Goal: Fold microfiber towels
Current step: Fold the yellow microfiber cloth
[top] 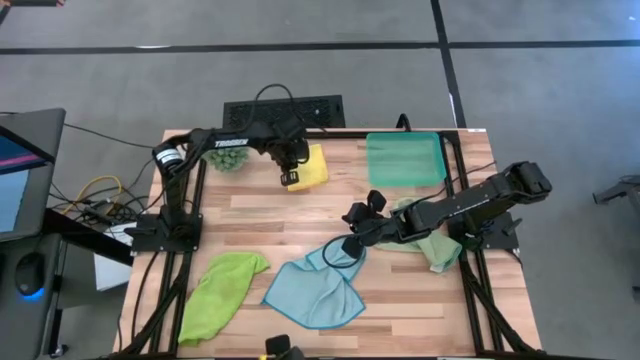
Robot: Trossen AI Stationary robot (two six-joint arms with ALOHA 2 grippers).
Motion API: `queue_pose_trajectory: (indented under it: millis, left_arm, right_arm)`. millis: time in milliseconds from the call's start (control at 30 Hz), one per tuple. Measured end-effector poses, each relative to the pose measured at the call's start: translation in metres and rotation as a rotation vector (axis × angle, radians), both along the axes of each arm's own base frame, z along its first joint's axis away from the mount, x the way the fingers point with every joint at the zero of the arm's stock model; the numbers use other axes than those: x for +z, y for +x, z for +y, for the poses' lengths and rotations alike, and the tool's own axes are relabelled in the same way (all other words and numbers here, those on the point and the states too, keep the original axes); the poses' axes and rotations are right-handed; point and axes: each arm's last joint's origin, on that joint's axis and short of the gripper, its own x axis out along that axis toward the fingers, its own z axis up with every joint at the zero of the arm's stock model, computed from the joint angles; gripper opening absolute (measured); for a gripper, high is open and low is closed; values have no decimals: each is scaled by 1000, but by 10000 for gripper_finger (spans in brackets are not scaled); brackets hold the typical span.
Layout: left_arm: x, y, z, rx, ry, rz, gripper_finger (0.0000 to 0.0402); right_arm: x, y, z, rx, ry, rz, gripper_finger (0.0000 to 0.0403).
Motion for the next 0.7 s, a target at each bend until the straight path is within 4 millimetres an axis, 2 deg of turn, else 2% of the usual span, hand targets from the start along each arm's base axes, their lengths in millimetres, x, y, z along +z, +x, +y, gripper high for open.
queue_pose_trajectory:
  millis: [133,200,300,367,533,700]
  left_arm:
    - [-1,1,-7,-43,-116,-46,0]
    - [-9,0,-14,-70,-161,-58,0]
    - [-30,-6,-23,-56,-110,11,0]
    - [-38,-8,-25,-49,-77,15,0]
    - [-39,-10,-26,-31,-29,41,0]
    - [-27,-19,-26,-20,62,115,0]
  right_arm:
    - [-1,-1,0,1,-3,14,7]
    - [-2,-2,0,-3,3,21,7]
    - [-3,-3,1,-17,19,26,7]
    - [-3,-4,2,-22,25,34,7]
    - [-3,-5,4,-16,24,33,7]
    - [-3,-5,4,-17,24,33,7]
